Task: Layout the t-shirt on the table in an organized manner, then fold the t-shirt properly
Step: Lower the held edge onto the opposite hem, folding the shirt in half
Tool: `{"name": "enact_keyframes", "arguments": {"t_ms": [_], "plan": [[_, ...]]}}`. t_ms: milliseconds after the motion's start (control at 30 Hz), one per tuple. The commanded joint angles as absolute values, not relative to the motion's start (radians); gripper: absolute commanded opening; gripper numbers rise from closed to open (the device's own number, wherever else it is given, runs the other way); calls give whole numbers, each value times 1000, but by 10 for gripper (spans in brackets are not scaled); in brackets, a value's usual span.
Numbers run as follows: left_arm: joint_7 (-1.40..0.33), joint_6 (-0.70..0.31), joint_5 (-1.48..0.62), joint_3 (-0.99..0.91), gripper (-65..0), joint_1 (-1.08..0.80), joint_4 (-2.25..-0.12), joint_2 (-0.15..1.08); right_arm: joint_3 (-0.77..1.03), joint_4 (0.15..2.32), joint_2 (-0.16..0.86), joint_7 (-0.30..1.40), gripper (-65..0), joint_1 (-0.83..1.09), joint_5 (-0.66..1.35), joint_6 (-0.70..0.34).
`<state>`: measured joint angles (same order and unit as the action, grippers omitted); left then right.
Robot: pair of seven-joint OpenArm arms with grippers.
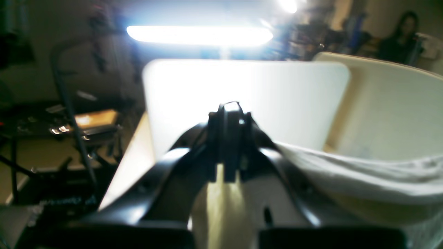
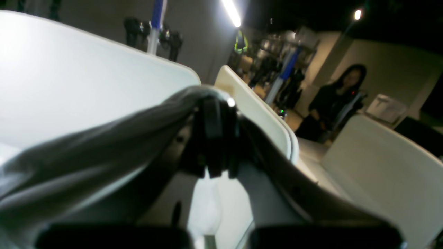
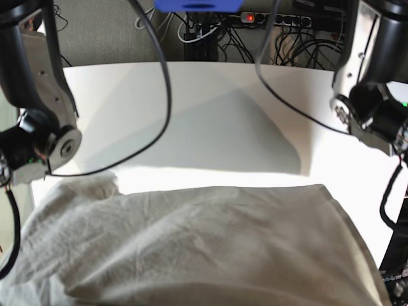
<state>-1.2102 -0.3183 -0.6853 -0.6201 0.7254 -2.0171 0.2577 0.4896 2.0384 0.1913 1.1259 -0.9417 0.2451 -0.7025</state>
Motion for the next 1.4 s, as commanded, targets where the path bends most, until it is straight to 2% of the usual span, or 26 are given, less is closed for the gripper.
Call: {"name": "enact_keyframes", "arguments": {"t_ms": [0, 233, 333, 500, 633, 767, 900, 1067, 1200, 1367], "plan": [[-1182, -314, -690, -624, -649, 743, -2026, 269, 486, 2046, 200, 1098, -650, -955, 280, -698], [-1181, -314, -680, -641, -649, 654, -2017, 251, 479, 2037, 189, 1079, -650, -811, 294, -698], [-1179, -314, -677, -639, -649, 644, -1991, 249, 484, 2017, 137, 975, -650, -748, 289, -698], [-1179, -314, -677, -644, -649, 654, -1891, 251, 478, 1960, 130, 832, -650, -661, 294, -698], [-1178, -314, -627, -638, -649, 651, -1791, 254, 479, 1894, 130, 786, -650, -630, 294, -698], [-1076, -314, -530, -621, -649, 631, -1722, 249, 481, 1804, 130, 779, -650, -622, 292, -698], [-960, -314, -435, -515, -649, 604, -1658, 265, 476, 1721, 134, 779, -650, -628, 291, -698], [-911, -314, -295, -409, -649, 605, -1552, 265, 443, 1596, 189, 760, -650, -630, 291, -698], [-888, -314, -243, -380, -649, 627, -1431, 263, 375, 1478, 237, 679, -650, -630, 291, -698], [-808, -314, -189, -366, -649, 636, -1314, 266, 349, 1374, 275, 657, -650, -630, 291, -698]]}}
